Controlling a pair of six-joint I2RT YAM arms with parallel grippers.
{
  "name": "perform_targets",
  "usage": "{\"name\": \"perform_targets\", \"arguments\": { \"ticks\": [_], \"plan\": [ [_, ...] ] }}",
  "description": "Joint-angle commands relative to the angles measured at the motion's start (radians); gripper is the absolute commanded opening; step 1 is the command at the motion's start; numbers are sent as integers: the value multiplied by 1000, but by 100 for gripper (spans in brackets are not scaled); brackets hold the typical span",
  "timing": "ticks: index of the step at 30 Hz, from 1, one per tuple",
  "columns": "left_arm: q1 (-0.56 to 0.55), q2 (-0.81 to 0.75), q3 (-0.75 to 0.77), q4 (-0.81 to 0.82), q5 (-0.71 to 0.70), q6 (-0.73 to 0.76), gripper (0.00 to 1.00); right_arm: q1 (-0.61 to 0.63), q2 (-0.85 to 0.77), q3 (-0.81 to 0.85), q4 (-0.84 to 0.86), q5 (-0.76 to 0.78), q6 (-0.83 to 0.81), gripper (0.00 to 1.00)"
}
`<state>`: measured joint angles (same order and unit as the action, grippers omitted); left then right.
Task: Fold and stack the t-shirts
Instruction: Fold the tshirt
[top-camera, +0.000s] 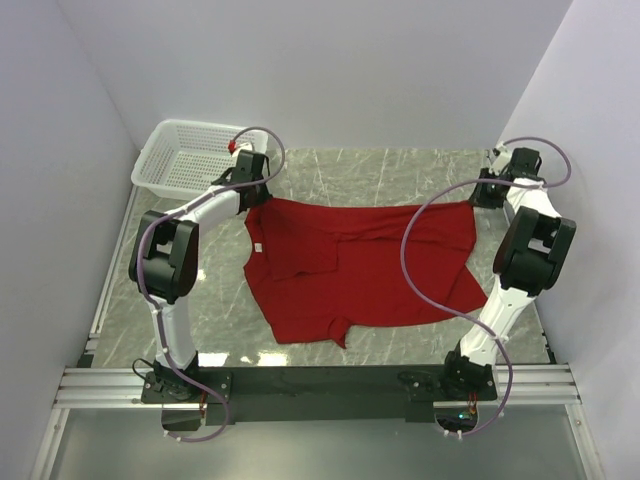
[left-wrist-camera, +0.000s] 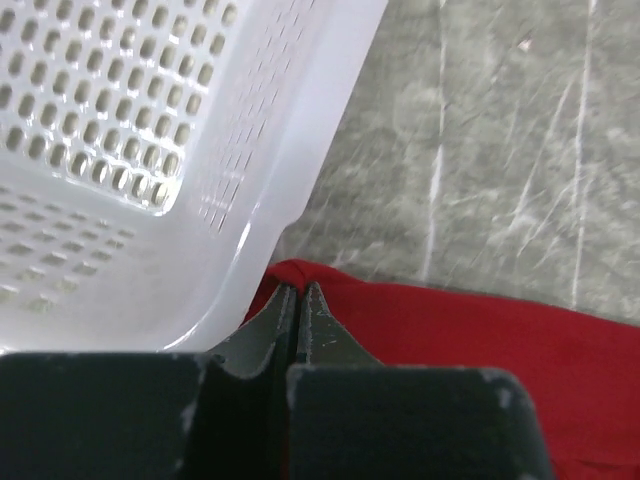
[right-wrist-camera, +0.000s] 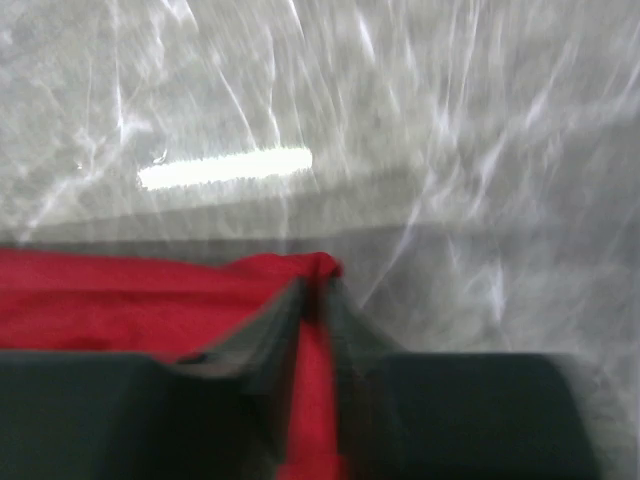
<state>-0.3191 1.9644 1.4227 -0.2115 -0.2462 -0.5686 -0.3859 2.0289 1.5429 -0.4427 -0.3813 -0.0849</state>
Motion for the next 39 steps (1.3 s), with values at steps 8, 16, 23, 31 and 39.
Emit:
{"name": "perform_targets", "arguments": {
  "ticks": [8,16,23,31,39],
  "plan": [
    [6,-120,-4,55,79,4,49,15,-133,-10,-39,4,-205,61],
    [-6,-320,-209,99,166,-20,53,2,-180,-150,-179,-76,-303,60],
    [-11,-487,-430,135,237,-62,54,-10,-144,-198,-133,-4,-210,56],
    [-17,-553,-599,187,278,-117,54,-8,-76,-135,-169,-31,-182,51],
    [-28,-501,-628,199,323,-149,54,-8,-50,-139,-195,-50,-181,46]
  ]
}}
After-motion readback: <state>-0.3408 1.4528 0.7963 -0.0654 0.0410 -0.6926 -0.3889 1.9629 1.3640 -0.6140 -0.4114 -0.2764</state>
